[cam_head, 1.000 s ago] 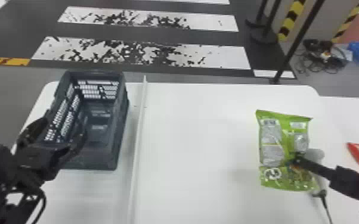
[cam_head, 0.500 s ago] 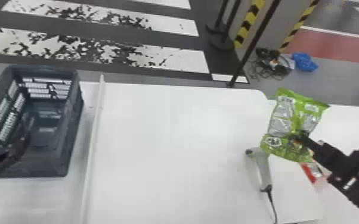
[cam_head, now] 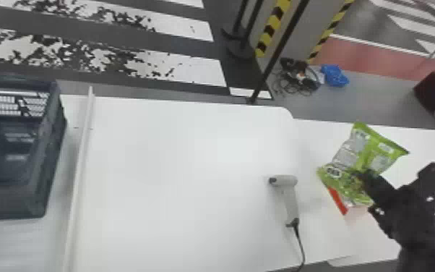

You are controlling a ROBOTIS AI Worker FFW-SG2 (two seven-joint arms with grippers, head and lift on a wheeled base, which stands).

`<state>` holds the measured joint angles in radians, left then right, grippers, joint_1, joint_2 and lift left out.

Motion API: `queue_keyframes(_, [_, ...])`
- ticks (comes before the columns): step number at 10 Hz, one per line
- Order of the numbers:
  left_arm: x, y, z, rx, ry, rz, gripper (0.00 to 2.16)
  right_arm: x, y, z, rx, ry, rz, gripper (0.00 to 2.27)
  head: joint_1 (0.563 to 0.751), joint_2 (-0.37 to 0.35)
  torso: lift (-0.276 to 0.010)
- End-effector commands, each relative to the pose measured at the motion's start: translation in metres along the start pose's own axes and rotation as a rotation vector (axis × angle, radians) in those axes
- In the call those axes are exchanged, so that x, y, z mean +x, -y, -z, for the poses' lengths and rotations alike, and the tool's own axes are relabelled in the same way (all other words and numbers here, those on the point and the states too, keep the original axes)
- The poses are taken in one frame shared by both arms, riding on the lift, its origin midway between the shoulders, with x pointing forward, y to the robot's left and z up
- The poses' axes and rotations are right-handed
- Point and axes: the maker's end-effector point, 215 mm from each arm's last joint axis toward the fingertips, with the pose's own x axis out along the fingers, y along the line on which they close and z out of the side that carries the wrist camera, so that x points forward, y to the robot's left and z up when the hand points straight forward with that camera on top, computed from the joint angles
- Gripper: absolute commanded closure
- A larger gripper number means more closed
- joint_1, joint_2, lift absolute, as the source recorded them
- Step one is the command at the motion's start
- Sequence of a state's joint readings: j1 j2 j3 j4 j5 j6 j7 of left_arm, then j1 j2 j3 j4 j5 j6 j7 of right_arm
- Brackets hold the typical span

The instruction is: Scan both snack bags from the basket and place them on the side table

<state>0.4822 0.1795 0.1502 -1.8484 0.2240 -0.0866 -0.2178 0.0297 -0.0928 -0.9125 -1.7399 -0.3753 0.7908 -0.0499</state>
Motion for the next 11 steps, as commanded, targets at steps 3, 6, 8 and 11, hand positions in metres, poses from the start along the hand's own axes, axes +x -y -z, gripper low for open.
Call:
queue_keyframes(3, [0.0, 0.0, 0.0, 0.0, 0.001, 0.0, 0.14, 0.027, 0.047, 0.025, 0.156, -0.049, 0.052, 2.14, 0.695, -0.35, -0.075])
queue_keyframes(6, [0.0, 0.0, 0.002, -0.001, -0.005, 0.0, 0.14, 0.043, 0.064, 0.022, 0.247, 0.0, 0.046, 0.0, 0.695, -0.35, -0.075])
queue_keyframes(8, [-0.001, 0.001, 0.001, -0.002, -0.004, 0.0, 0.14, 0.042, 0.063, 0.014, 0.265, 0.03, 0.03, 0.04, 0.695, -0.35, -0.075])
queue_keyframes(11, [-0.002, 0.002, -0.003, 0.001, 0.001, 0.002, 0.14, 0.021, 0.023, -0.015, 0.19, 0.104, -0.078, 0.04, 0.695, -0.35, -0.075])
